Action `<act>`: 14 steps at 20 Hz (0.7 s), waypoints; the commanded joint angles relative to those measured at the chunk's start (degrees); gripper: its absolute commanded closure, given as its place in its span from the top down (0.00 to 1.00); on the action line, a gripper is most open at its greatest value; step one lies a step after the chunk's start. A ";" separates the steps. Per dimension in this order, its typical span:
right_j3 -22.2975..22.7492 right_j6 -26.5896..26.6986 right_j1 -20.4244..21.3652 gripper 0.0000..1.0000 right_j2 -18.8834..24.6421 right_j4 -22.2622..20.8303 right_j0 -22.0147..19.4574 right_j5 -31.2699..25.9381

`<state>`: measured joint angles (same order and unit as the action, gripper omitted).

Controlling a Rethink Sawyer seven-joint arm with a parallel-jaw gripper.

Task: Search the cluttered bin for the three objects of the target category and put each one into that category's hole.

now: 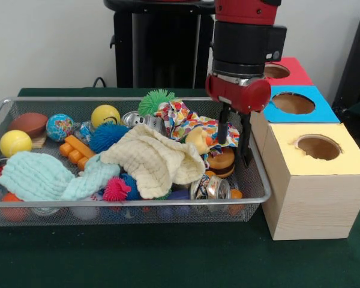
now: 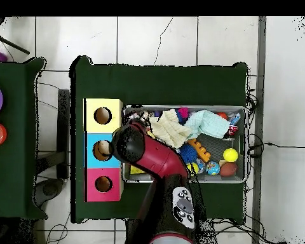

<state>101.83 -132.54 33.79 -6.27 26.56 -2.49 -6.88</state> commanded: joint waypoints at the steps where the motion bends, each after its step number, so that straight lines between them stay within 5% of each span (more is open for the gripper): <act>1: 4.97 -10.53 -2.96 1.00 4.23 0.83 -3.40 1.92; 14: 8.19 -6.97 2.72 1.00 3.15 -1.13 -5.28 -3.78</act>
<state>104.60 -132.54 35.49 -6.24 26.53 -6.29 -5.83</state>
